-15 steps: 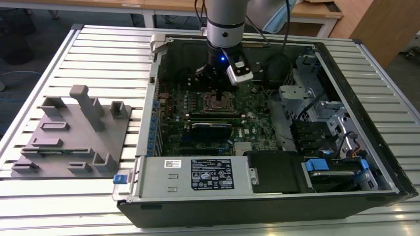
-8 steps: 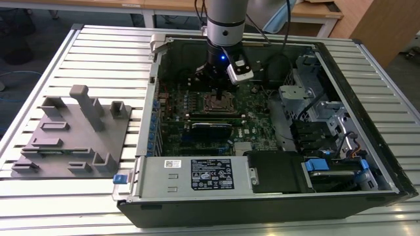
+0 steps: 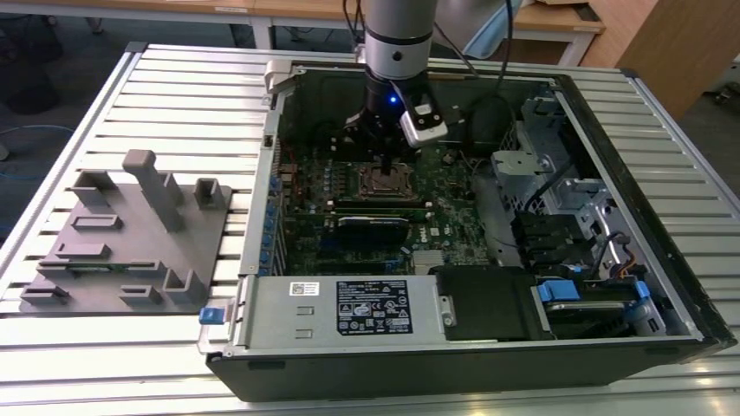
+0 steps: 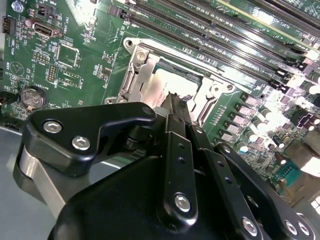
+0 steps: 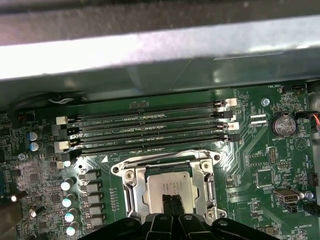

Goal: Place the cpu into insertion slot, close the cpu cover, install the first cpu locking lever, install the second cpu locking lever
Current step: 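Install the second cpu locking lever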

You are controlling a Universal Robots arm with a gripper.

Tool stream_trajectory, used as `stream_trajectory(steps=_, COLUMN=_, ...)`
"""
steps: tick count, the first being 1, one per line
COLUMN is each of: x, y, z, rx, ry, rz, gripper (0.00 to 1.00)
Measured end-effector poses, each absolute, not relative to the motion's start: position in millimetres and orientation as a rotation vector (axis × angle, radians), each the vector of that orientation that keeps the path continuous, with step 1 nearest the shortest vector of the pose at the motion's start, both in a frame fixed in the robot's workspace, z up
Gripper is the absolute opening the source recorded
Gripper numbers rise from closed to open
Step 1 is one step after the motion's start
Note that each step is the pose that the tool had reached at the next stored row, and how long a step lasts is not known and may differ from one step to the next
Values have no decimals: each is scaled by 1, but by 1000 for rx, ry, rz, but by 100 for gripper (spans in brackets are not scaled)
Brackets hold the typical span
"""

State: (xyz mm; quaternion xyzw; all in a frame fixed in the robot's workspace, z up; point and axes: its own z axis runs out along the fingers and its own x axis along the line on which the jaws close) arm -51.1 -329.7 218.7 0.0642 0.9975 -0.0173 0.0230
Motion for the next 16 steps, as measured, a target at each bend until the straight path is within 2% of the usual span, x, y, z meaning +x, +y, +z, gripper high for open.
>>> stream_trajectory(steps=16, x=-51, y=-330, z=232, rx=199, ry=3089, rz=-53, gripper=10)
